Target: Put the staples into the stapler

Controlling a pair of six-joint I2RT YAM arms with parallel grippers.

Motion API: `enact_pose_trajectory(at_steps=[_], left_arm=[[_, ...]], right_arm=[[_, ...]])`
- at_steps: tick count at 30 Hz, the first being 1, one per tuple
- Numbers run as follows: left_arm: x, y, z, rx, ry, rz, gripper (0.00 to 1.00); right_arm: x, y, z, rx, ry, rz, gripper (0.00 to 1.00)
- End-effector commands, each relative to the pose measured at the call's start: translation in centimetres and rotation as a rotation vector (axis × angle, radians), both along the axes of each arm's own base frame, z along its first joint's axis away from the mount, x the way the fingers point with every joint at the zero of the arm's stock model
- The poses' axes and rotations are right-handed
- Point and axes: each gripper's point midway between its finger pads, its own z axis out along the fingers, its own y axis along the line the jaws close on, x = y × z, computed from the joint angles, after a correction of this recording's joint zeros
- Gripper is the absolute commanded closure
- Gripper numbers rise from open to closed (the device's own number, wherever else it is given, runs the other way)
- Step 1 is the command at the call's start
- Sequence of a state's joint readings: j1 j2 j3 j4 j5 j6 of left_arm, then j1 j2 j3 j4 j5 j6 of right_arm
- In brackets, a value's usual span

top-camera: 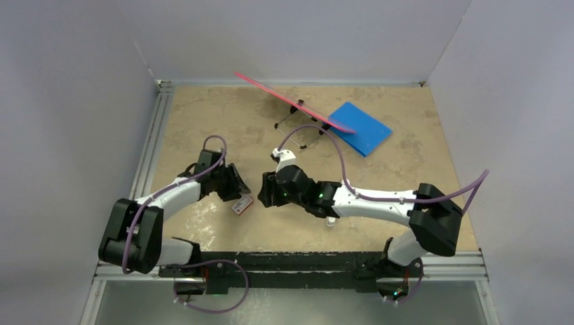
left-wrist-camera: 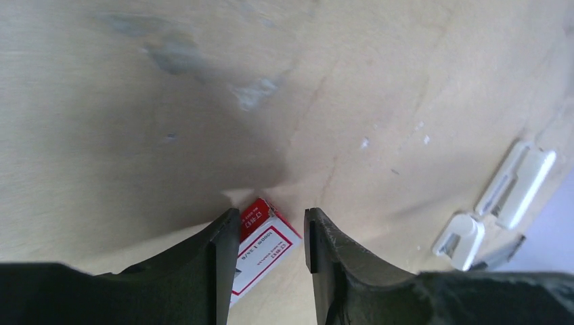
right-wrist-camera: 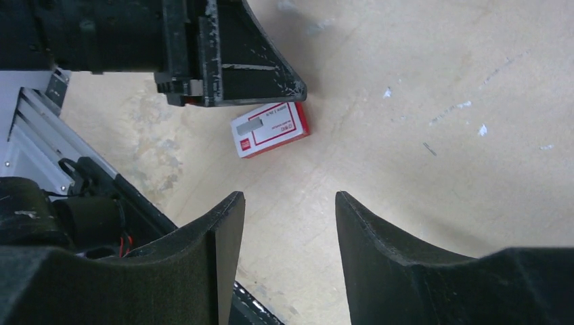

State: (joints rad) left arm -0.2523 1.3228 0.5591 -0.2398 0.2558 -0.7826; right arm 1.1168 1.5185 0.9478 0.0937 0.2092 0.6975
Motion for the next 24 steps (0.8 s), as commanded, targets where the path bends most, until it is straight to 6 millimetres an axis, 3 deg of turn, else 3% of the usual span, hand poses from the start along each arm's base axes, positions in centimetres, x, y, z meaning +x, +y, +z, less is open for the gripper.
enact_pose_trajectory(at_steps=[1, 9, 13, 18, 21, 24], left_arm=[[-0.3, -3.4, 1.8, -0.167, -0.052, -0.150, 0.61], [-1.2, -5.3, 2.8, -0.288, -0.025, -0.231, 0.64], [0.5, -2.9, 3.6, -0.138, -0.059, -0.108, 0.59], [0.6, 1.7, 4.7, 0.051, -0.097, 0.116, 0.43], [0.2, 3.0, 5.5, 0.093, -0.124, 0.171, 0.33], [-0.3, 3.9, 6.0, 0.129, -0.115, 0.201, 0.26]], right_arm=[[1.3, -1.3, -1.2, 0.002, 0.022, -0.108, 0.47], [1.7, -2.0, -2.5, -0.020, 0.020, -0.098, 0.56], [1.1, -0.4, -0.9, 0.008, -0.084, 0.077, 0.51], [2.0, 2.2, 1.9, -0.003, -0.402, 0.336, 0.33], [2.8, 3.7, 1.4, -0.057, -0.511, 0.431, 0.22], [3.3, 5.2, 0.2, -0.126, -0.609, 0.569, 0.20]])
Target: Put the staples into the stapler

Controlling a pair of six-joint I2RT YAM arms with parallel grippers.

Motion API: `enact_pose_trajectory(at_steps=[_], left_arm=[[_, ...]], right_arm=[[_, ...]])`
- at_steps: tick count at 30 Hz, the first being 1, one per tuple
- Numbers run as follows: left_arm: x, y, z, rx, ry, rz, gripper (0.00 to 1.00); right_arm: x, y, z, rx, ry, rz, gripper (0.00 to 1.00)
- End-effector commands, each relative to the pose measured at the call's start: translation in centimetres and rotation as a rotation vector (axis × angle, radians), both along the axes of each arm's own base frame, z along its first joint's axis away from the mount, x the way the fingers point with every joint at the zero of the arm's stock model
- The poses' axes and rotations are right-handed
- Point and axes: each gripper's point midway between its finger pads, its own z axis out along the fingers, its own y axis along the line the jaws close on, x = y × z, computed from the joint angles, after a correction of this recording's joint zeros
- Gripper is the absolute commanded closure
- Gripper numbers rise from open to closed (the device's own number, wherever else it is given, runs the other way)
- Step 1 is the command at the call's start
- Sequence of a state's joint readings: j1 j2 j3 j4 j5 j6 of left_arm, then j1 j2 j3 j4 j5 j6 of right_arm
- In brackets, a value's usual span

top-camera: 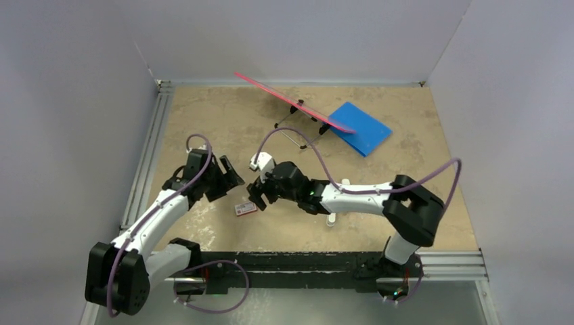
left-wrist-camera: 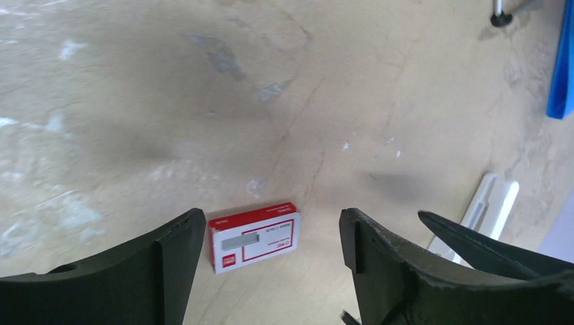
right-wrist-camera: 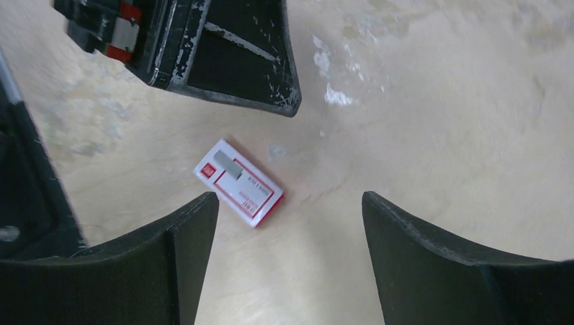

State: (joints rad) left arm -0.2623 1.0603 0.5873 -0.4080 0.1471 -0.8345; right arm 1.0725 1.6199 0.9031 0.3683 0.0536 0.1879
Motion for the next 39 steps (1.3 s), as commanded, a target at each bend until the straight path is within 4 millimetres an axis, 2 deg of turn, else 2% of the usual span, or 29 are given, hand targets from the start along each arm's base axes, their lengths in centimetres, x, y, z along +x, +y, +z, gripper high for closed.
enact_pose_trajectory(at_steps=[1, 6, 12, 15, 19, 33, 39], left_arm=[[-0.2, 2.5, 0.9, 0.102, 0.017, 0.114, 0.26], [-1.4, 3.6, 0.4, 0.136, 0.060, 0.166, 0.26], [-2.1, 4.5, 0.1, 0.162, 0.070, 0.198, 0.44], [-2.4, 5.0, 0.1, 0.178, 0.069, 0.220, 0.45], [-3.0, 4.7, -0.3, 0.152, 0.077, 0.224, 0.45], [-3.6, 3.3, -1.8, 0.082, 0.111, 0.188, 0.39], [-3.5, 3.3, -2.2, 0.078, 0.092, 0.185, 0.36]], right_arm=[[0.7, 3.9, 1.4, -0.036, -0.285, 0.289, 0.19], [-2.2, 5.6, 0.0, -0.047, -0.398, 0.619, 0.20], [-4.0, 6.4, -3.0, -0.106, -0.365, 0.835, 0.27], [-4.4, 6.3, -4.6, -0.133, -0.330, 0.875, 0.28], [-4.5, 6.2, -6.2, -0.151, -0.294, 0.904, 0.27], [-3.3, 5.4, -7.7, -0.156, -0.233, 0.921, 0.32], [-3.2, 5.5, -8.7, -0.176, -0.211, 0.926, 0.41]])
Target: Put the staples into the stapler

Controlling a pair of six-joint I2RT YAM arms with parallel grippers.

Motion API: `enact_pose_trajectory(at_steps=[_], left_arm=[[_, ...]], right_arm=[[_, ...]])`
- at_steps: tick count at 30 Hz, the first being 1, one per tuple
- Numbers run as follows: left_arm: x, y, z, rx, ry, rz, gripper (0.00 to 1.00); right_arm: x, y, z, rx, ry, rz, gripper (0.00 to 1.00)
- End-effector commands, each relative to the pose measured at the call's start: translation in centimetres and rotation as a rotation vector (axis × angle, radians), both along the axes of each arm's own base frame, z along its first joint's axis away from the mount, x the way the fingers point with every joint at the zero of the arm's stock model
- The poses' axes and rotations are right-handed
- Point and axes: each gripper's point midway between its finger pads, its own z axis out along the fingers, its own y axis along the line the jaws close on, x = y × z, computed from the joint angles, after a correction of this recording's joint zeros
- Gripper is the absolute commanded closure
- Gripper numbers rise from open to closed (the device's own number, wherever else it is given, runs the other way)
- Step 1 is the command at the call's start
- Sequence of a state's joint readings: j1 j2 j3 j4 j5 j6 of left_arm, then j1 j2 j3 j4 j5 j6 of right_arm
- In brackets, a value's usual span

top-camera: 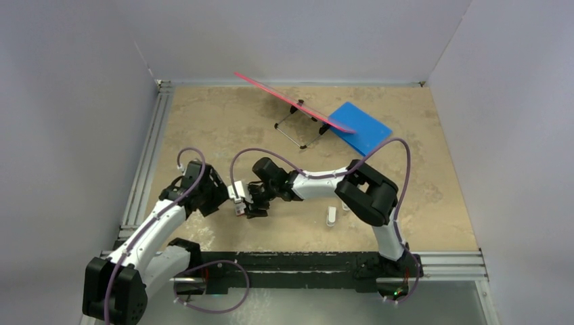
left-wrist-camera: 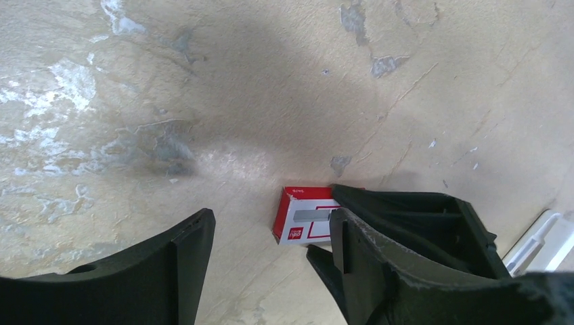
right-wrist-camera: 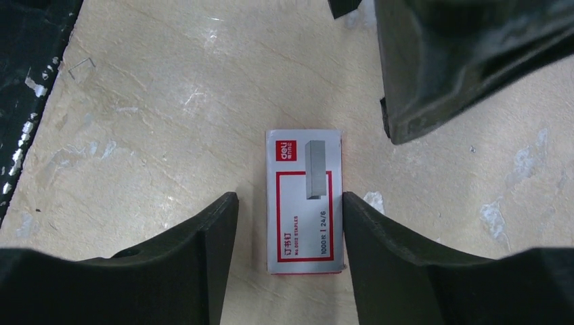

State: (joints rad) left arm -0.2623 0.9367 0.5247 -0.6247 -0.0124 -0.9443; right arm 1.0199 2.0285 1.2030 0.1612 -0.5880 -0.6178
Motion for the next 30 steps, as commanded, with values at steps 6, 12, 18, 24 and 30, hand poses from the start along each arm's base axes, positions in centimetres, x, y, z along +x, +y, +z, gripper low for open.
enact_pose_trajectory(at_steps=[6, 12, 18, 24, 30], left_arm=[[0.4, -1.0, -0.1, -0.053, -0.034, -0.020, 0.28], [0.5, -2.5, -0.1, -0.125, -0.066, -0.086, 0.33], [1.0, -5.4, 1.0, -0.270, -0.181, -0.209, 0.39], [1.0, -8.6, 1.4, -0.435, -0.258, -0.375, 0.45], [0.6, -10.0, 1.1, -0.508, -0.279, -0.468, 0.54]], right_arm=[[1.1, 0.6, 0.0, 0.000, -0.042, -0.015, 0.50], [1.3, 0.5, 0.9, 0.040, -0.043, -0.069, 0.57], [1.7, -1.0, 2.6, 0.105, -0.007, -0.128, 0.59], [1.0, -2.8, 2.7, 0.120, 0.012, -0.165, 0.60], [1.2, -3.7, 2.1, 0.111, 0.024, -0.198, 0.60]])
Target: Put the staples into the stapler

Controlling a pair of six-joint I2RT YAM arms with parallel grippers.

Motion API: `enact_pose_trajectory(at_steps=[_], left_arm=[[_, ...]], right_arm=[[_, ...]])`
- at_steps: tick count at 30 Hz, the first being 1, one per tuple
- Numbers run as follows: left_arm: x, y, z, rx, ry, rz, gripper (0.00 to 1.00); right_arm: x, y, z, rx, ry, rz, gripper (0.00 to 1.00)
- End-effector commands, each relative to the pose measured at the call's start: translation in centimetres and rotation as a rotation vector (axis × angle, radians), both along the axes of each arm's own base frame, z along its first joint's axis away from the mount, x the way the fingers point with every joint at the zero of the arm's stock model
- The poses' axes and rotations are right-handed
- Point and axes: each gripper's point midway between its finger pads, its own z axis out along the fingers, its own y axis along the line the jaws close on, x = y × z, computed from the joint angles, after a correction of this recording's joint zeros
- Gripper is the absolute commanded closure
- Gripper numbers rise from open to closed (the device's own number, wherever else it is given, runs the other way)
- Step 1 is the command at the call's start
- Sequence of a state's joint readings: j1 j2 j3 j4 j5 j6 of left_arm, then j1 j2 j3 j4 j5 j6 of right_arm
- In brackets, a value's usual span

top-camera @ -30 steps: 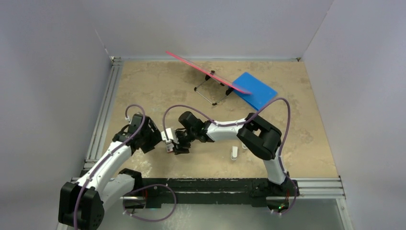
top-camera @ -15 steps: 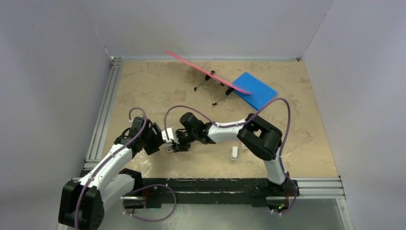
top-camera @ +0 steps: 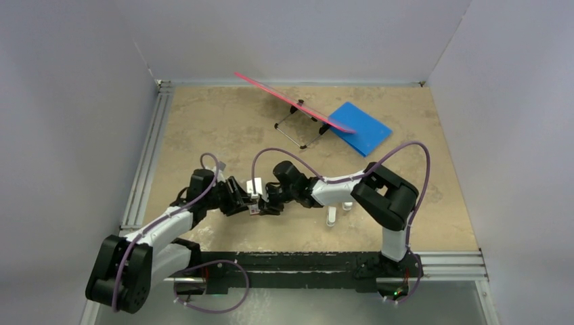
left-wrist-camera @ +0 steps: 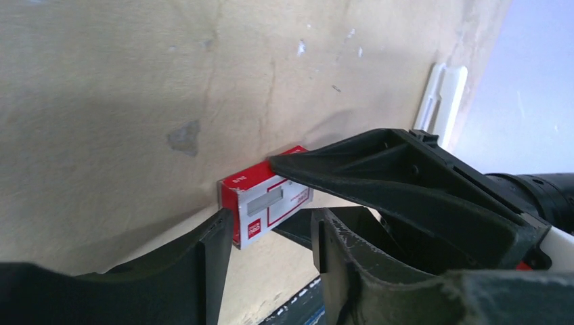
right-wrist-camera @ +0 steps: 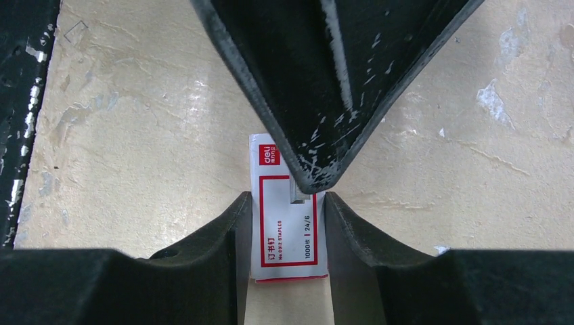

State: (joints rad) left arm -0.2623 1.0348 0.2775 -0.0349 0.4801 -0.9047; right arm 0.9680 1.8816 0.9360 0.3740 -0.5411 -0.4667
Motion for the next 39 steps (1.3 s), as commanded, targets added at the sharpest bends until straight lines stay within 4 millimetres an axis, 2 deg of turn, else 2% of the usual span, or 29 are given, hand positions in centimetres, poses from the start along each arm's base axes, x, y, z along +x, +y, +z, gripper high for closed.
enact_pose_trajectory(at_steps=[1, 9, 15, 19, 29, 34, 39], left_arm=[[0.7, -1.9, 2.0, -0.103, -0.137, -0.115, 0.56], [0.3, -0.9, 0.1, -0.035, -0.073, -0.076, 0.61], [0.0, -1.5, 0.3, -0.074, -0.088, -0.109, 0.62], [-0.3, -1.6, -0.3, -0.078, -0.070, -0.121, 0.64], [-0.5, -2.3, 0.1, -0.129, -0.067, -0.152, 0.66], [-0.3, -1.9, -0.3, -0.100, -0.061, -0.137, 0.66], [0.0, -1.9, -0.3, -0.105, -0.081, -0.118, 0.65]], right_arm=[[1.0, 0.6, 2.0, 0.069, -0.026, -0.035, 0.60], [1.5, 0.7, 2.1, 0.075, -0.034, -0.056, 0.60], [1.8, 0.9, 2.0, 0.074, -0.050, -0.047, 0.60], [2.1, 1.2, 2.2, 0.083, -0.062, -0.050, 0.58], [1.6, 3.4, 2.5, 0.114, -0.082, -0.037, 0.57], [1.9, 3.7, 3.0, 0.139, -0.088, -0.058, 0.55], [0.8, 3.6, 2.7, 0.138, -0.025, -0.036, 0.49]])
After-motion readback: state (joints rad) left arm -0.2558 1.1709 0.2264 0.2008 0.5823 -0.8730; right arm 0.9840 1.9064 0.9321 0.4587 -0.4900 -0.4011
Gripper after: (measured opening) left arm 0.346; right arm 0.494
